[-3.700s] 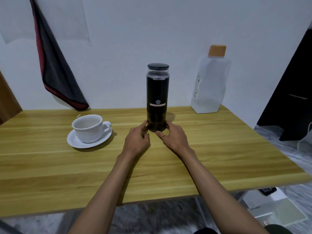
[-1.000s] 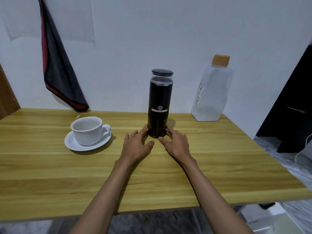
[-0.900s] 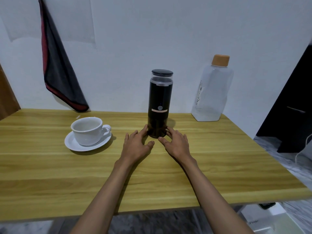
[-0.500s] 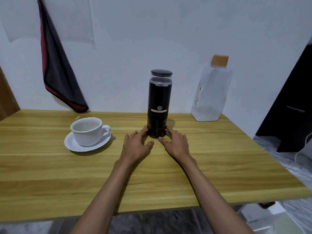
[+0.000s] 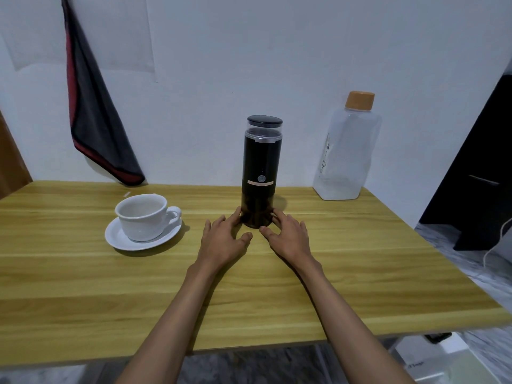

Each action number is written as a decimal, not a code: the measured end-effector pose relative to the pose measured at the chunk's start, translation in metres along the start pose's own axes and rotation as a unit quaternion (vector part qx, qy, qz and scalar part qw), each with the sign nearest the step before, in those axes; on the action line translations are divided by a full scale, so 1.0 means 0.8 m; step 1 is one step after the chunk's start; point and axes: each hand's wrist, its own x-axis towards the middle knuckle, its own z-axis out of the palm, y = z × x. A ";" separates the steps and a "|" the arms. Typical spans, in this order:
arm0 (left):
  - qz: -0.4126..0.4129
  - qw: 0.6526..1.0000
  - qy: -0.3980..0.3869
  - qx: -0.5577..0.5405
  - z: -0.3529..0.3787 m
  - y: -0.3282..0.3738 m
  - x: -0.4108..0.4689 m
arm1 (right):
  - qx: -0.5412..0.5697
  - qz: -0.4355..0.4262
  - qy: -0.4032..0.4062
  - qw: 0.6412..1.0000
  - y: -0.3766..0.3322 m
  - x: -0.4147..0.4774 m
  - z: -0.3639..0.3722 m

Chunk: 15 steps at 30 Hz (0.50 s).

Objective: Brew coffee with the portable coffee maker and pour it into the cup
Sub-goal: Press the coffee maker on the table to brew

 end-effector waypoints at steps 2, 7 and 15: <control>0.000 1.000 0.003 -0.004 0.000 0.000 0.000 | 0.002 -0.001 0.000 1.000 0.000 0.000 0.000; 0.002 1.000 0.002 -0.009 -0.003 0.002 -0.001 | 0.006 -0.002 0.003 1.000 0.001 0.000 0.001; -0.002 1.000 0.011 -0.013 -0.002 0.004 -0.004 | 0.002 0.000 0.000 1.000 0.001 0.000 0.001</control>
